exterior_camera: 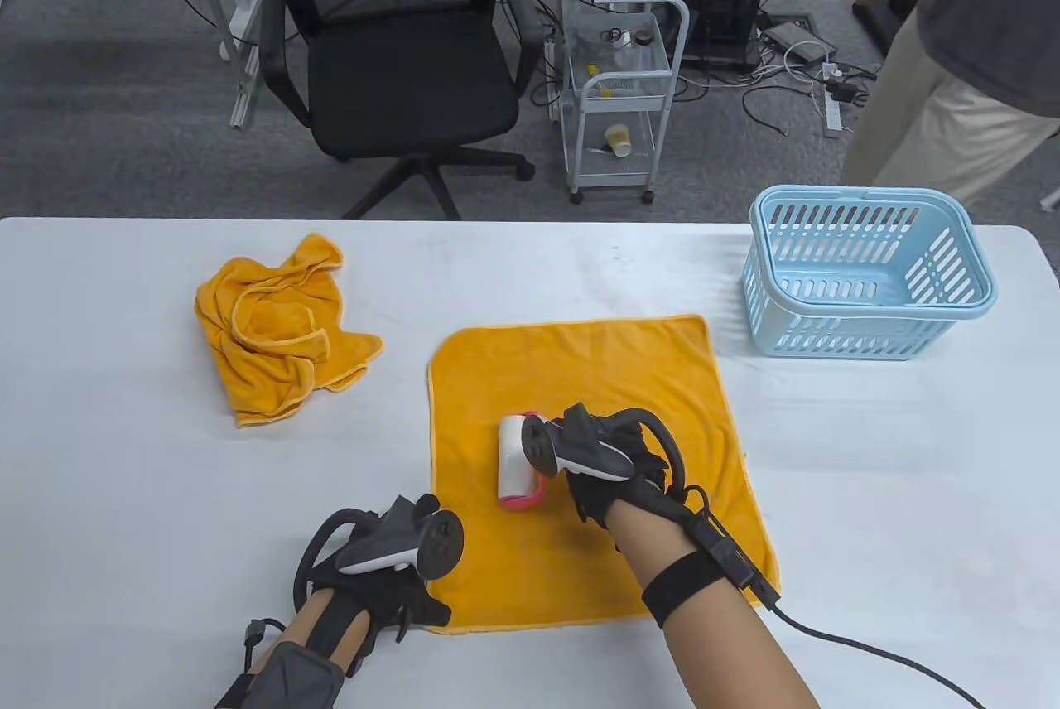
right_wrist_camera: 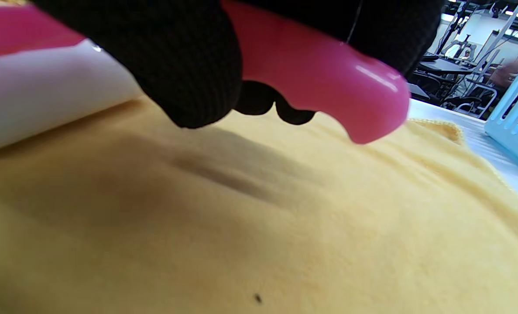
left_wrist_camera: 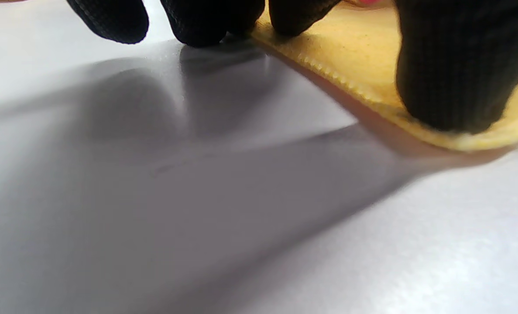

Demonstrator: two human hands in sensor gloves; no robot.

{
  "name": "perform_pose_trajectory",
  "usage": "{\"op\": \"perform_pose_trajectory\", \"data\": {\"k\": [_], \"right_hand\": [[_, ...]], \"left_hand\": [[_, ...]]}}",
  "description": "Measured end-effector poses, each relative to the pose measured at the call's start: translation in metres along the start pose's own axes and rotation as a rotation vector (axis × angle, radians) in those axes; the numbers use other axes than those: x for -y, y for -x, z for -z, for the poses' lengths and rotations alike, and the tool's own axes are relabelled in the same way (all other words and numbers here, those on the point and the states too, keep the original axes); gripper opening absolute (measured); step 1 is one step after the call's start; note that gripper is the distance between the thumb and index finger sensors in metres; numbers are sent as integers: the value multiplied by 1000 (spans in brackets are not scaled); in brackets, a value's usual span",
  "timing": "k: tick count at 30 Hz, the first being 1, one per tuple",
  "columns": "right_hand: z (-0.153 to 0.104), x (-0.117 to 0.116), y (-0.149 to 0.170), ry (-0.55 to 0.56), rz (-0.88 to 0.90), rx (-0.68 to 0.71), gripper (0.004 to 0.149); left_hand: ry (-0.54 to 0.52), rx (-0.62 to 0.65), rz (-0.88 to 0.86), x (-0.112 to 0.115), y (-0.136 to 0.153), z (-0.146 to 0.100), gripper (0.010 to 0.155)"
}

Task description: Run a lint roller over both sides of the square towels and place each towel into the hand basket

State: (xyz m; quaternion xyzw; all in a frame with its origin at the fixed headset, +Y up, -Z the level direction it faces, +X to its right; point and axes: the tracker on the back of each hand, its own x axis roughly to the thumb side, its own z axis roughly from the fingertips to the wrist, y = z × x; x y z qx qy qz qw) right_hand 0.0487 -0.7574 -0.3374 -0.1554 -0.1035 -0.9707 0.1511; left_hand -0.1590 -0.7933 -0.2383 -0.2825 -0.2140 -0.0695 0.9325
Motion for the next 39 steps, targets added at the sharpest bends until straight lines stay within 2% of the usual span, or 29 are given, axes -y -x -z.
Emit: {"op": "perform_pose_trajectory", "data": {"k": [4,9,14,16,18,19,22,27,30,33,39], "right_hand": [[-3,-7,34,-48,-52,-80,64],[-16,-21,98,-153,-207,-261,62],[-30,-30,130,-193,-311,-351,61],[-34,-29,131,-163,-269,-328,60],[-38,-25,122,-99,-111,-258,61],[-42,-23,110,-44,-5,-197,61],[-48,-19,76,6,144,-25,64],[-58,-16,6,44,100,184,67],[-58,-21,-15,41,30,221,67],[-59,-22,-11,55,8,199,68],[-65,-29,53,-11,-113,22,68]], "left_hand": [[0,0,0,0,0,0,99],[0,-2,5,0,0,0,99],[0,-2,5,0,0,0,99],[0,-2,5,0,0,0,99],[0,-2,5,0,0,0,99],[0,-2,5,0,0,0,99],[1,-1,5,0,0,0,99],[1,0,-1,0,0,0,99],[0,0,-3,0,1,0,99],[0,-1,-2,0,1,0,99],[1,-2,0,0,1,0,99]]}}
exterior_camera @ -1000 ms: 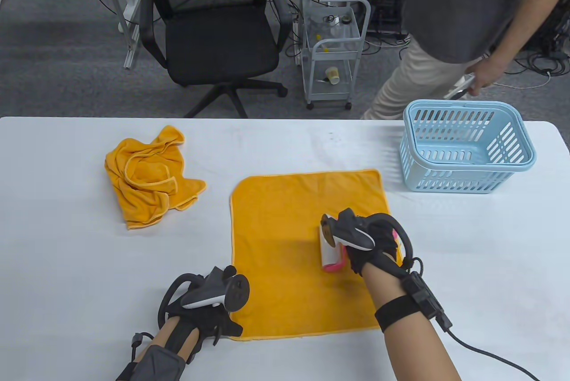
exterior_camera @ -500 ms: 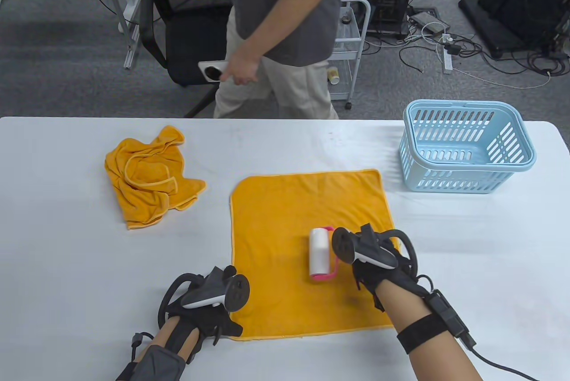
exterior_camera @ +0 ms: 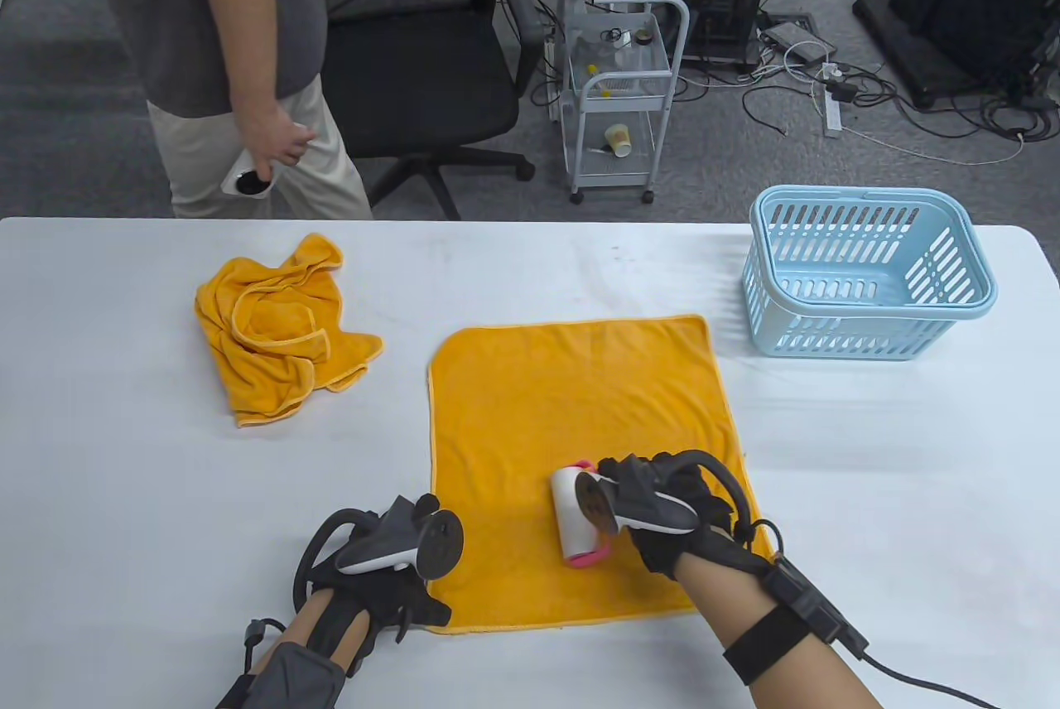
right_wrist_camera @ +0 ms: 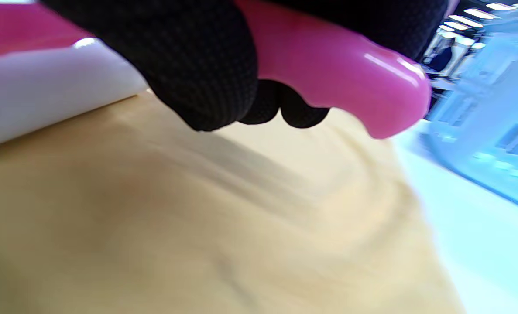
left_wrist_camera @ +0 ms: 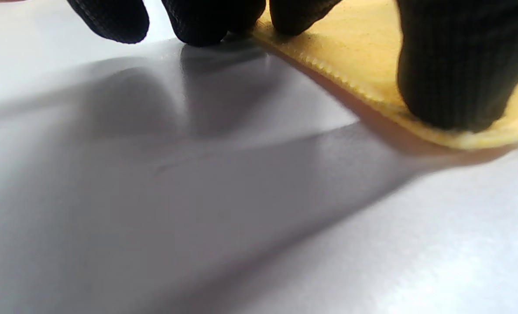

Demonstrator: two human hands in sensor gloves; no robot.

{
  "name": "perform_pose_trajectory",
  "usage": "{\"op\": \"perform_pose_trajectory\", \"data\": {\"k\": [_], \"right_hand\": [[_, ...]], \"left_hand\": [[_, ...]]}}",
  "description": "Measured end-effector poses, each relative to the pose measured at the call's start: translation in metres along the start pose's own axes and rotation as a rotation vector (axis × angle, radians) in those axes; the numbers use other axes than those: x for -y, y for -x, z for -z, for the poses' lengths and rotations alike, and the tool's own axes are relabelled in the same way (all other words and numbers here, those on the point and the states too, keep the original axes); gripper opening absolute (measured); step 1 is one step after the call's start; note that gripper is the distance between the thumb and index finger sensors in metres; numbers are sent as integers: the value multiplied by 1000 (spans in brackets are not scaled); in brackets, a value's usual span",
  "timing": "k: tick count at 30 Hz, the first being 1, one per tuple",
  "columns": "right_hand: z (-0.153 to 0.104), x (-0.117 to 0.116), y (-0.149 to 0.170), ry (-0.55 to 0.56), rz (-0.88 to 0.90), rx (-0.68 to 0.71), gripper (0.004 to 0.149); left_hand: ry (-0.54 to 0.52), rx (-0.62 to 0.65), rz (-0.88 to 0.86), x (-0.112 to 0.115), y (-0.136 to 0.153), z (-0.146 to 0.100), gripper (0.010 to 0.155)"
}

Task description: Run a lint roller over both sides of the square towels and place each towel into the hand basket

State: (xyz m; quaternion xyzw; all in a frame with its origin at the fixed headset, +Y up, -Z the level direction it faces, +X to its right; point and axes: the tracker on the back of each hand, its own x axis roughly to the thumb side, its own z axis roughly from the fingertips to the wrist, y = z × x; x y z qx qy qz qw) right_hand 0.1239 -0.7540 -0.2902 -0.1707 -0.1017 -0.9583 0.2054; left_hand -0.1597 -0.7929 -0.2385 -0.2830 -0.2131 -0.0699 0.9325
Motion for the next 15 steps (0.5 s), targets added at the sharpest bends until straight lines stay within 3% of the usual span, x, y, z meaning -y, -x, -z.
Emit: {"op": "perform_pose_trajectory", "data": {"k": [8,15], "right_hand": [[-27,-45,83,-53,90,-192,66],[-33,-66,99,-14,258,-191,63]], "left_hand": [[0,-1,1,0,0,0,99],[-1,-1,-8,0,0,0,99]]}}
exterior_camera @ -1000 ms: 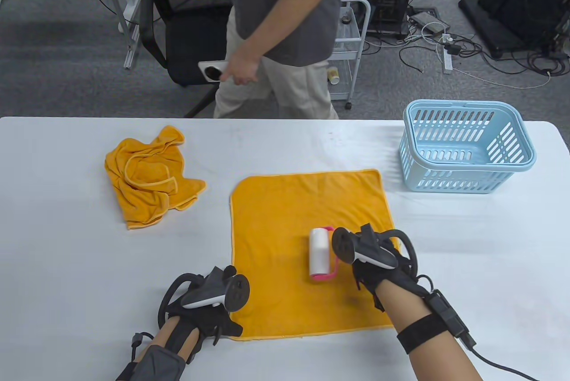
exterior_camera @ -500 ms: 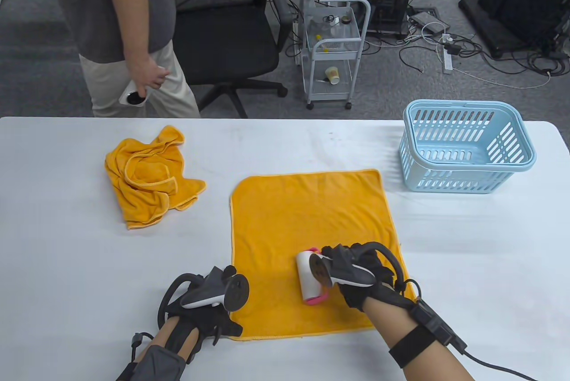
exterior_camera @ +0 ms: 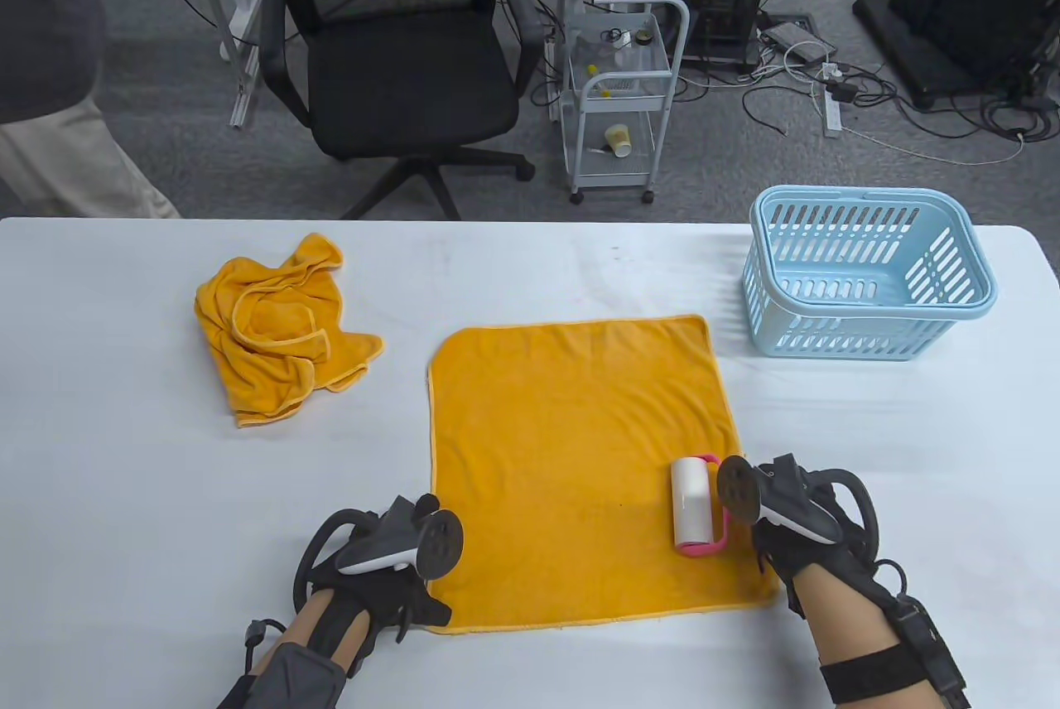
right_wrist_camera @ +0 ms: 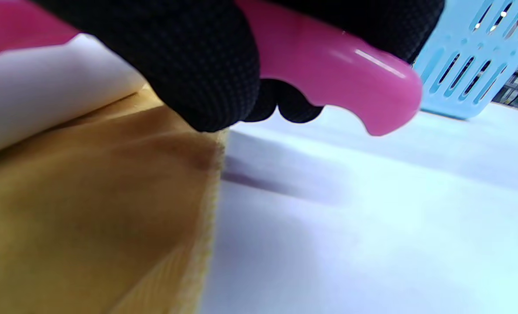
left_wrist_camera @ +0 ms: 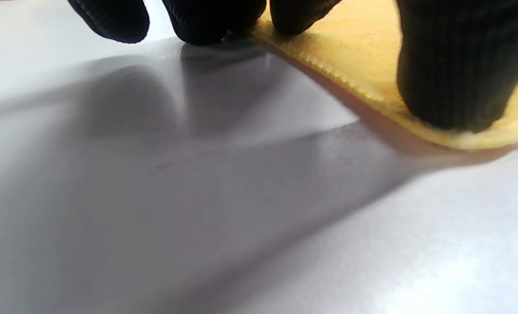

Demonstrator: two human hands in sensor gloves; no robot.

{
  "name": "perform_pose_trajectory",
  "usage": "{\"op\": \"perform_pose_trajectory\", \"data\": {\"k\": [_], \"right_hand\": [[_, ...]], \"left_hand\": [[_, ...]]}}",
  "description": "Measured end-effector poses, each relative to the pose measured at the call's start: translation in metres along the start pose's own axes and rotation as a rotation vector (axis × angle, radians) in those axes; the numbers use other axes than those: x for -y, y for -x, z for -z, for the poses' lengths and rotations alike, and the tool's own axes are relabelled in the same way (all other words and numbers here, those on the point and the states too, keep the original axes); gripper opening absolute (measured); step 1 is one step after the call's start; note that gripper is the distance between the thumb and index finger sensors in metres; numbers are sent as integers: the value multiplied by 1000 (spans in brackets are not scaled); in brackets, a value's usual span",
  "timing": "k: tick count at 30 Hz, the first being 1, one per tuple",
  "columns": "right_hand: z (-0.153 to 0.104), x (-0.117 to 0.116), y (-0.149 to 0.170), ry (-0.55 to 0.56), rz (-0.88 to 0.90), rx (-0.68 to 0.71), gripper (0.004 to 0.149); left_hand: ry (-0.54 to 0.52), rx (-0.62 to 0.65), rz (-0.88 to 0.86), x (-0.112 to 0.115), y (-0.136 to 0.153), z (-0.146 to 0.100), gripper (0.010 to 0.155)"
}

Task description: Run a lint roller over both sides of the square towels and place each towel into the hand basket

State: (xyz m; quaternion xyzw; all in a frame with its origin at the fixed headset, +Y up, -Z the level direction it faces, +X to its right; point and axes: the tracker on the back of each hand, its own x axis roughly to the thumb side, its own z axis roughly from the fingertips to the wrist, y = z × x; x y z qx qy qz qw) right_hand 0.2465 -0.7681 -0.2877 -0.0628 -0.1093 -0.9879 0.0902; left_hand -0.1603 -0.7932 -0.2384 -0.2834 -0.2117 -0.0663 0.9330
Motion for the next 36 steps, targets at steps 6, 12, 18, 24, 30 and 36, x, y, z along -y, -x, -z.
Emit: {"op": "perform_pose_trajectory", "data": {"k": [6,12,18,24,30,36], "right_hand": [[-4,4,21,96,191,-43,65],[-8,0,60,179,253,-302,70],[-9,-8,83,210,153,-553,70],[-1,-27,92,97,135,-648,71],[3,-38,96,17,183,-649,74],[-9,-12,86,108,157,-579,83]], "left_hand": [[0,0,-9,1,1,0,100],[-1,-1,-15,1,2,-1,99],[-2,-3,-17,1,2,-1,99],[-2,0,-17,1,3,-1,99],[-10,12,-30,1,5,-3,97],[-82,68,-57,-8,5,-14,92]]}}
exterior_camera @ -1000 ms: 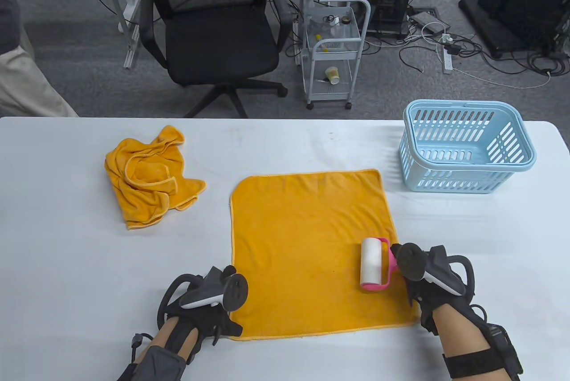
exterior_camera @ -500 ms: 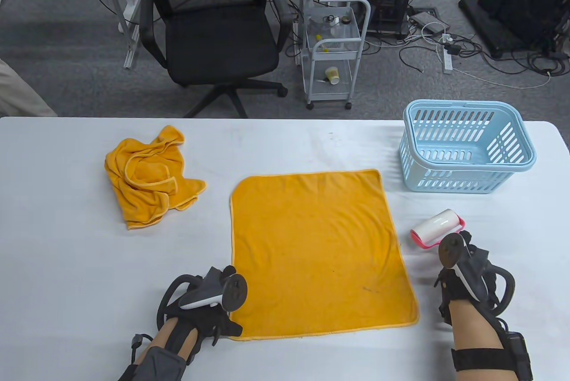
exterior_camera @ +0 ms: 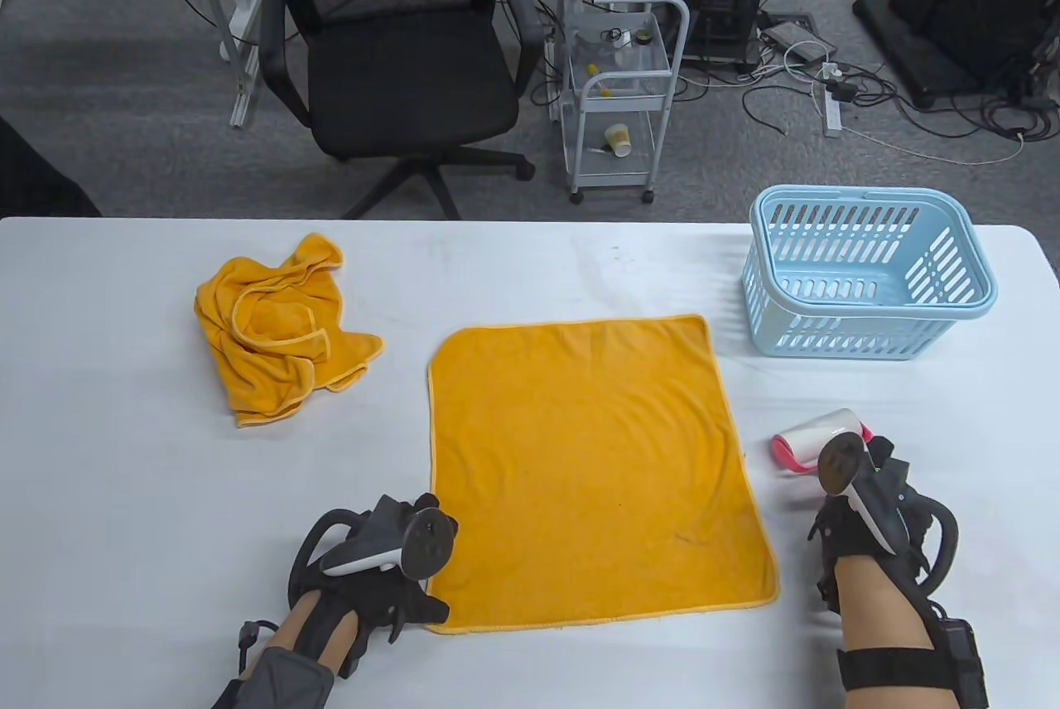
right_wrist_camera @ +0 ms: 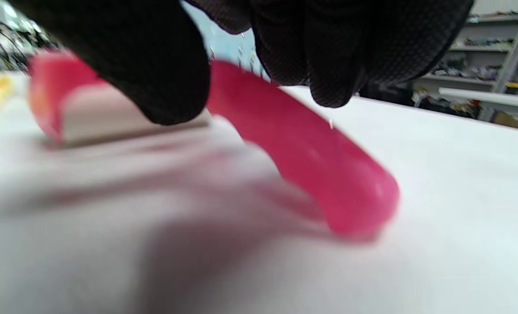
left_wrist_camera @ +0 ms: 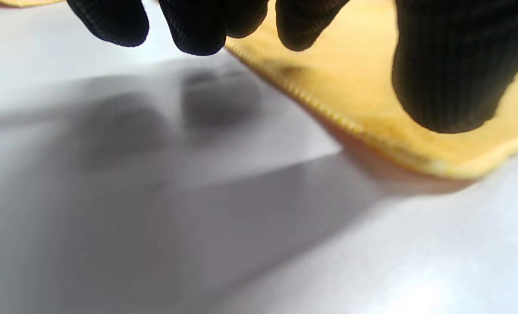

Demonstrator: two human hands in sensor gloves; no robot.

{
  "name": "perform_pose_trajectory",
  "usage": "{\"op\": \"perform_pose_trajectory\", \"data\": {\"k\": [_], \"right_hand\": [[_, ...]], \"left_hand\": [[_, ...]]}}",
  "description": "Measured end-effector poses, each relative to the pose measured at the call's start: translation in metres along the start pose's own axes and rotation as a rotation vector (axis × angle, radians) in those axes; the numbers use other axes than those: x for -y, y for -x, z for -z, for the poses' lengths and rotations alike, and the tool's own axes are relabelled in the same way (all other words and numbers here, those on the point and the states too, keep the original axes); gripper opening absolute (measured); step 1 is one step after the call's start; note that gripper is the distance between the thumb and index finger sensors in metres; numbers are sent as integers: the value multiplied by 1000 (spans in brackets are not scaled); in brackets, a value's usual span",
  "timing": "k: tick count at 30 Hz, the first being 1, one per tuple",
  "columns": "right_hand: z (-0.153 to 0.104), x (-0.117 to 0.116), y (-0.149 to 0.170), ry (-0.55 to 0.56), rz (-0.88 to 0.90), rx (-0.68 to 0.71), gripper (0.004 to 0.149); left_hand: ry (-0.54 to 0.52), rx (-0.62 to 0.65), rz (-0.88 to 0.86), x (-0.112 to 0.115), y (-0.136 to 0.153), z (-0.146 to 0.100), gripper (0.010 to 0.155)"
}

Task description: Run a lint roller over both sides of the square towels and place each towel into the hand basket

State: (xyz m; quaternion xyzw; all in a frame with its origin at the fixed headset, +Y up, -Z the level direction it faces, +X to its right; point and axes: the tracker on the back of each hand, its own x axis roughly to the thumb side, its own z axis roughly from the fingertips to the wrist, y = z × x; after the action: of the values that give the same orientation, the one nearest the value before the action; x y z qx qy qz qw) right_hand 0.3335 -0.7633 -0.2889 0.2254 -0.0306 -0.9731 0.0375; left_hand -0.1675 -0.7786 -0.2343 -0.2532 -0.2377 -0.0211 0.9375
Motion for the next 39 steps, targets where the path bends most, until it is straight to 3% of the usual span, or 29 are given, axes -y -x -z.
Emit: {"op": "perform_pose_trajectory", "data": {"k": [5,6,10,11,15,18,22,26,32,36,39], "right_hand": [[-28,36,-19,72,75,245,80],[-35,41,-27,22,74,385,78],[-46,36,-45,-202,71,630,57],[-49,28,-53,-337,35,697,53],[-53,5,-68,-480,-61,741,50],[-60,0,-76,-471,-172,747,62],[-72,-10,-89,-447,-376,755,78],[-77,-19,-99,-389,-506,742,69],[-74,-17,-99,-350,-456,744,44],[-64,-14,-90,-403,-331,733,40],[-50,-8,-75,-460,-128,716,39]], "left_hand": [[-56,71,46,-5,-12,-5,76],[-60,85,71,-5,-16,-5,73],[-36,127,91,-2,-27,-3,62],[-24,132,106,0,-29,-2,61],[14,125,130,5,-31,1,64],[49,110,182,8,-35,2,68],[36,91,243,11,-38,3,62],[21,91,226,10,-37,3,47],[8,97,147,7,-30,4,34],[-25,97,91,1,-25,1,33],[-86,82,48,-7,-17,-5,34]]}}
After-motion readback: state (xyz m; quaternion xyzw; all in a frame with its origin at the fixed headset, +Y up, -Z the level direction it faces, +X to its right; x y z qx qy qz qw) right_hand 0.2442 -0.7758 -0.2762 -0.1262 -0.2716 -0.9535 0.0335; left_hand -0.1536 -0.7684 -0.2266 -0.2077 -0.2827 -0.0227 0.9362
